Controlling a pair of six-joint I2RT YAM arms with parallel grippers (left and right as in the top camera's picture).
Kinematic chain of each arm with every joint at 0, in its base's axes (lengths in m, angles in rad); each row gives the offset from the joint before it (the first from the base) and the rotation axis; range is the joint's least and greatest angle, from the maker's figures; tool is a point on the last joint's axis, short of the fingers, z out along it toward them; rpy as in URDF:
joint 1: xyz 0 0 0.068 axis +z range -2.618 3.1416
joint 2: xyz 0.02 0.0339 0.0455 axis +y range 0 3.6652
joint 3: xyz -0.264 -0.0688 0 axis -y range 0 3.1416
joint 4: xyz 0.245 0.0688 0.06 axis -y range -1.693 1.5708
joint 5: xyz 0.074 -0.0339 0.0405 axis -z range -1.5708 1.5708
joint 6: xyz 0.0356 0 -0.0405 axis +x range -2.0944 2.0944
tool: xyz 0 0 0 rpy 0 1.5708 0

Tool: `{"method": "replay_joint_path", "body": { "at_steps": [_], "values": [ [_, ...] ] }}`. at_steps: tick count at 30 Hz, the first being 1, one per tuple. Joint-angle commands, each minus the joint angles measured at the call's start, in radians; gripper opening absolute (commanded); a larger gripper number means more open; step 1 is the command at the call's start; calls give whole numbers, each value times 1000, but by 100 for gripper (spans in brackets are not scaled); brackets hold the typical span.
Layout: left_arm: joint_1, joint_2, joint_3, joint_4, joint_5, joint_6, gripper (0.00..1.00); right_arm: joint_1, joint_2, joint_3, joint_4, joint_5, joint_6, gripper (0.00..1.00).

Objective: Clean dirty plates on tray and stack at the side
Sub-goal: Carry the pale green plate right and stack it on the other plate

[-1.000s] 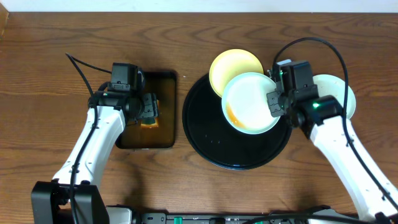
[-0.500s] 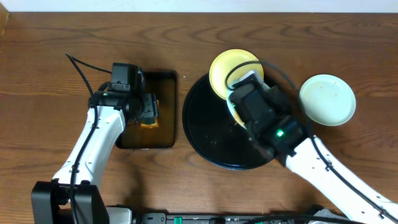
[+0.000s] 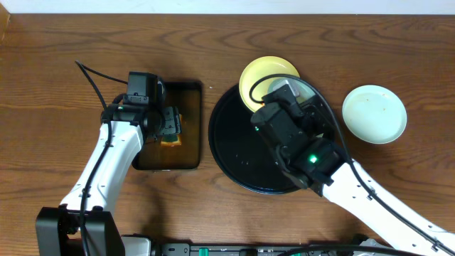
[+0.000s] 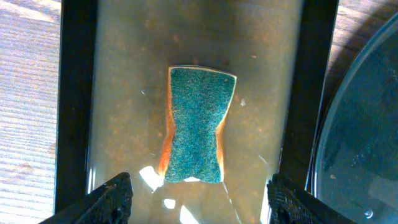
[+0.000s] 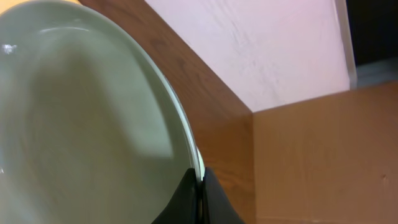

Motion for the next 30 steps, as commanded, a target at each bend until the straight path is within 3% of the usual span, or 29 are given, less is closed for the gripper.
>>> {"method": "replay_joint_path", "body": {
  "at_steps": [1, 5, 10, 15, 21, 23, 24, 26, 30],
  "values": [
    [-5, 3, 1, -2, -1, -2, 71, -111, -16, 8, 3, -89, 132, 1],
    [-5, 3, 1, -2, -1, -2, 71, -326, -16, 8, 6, -203, 254, 1],
    [-5, 3, 1, -2, -1, -2, 71, -715, 27, 8, 15, -403, 413, 1],
    [-5, 3, 1, -2, -1, -2, 71, -959, 113, 8, 109, -668, 421, 1],
    [-5, 3, 1, -2, -1, -2, 71, -1060, 199, 8, 182, -840, 400, 4],
    [-5, 3, 1, -3, -1, -2, 71, -1061, 200, 8, 184, -837, 382, 13],
    [-5, 3, 1, -3, -1, -2, 71, -1061, 197, 8, 190, -837, 382, 27],
    [-5, 3, 1, -2, -1, -2, 71, -1060, 193, 8, 194, -864, 382, 35],
    [-5, 3, 1, -3, -1, -2, 71, -1032, 173, 8, 181, -1312, 274, 39]
  ]
}}
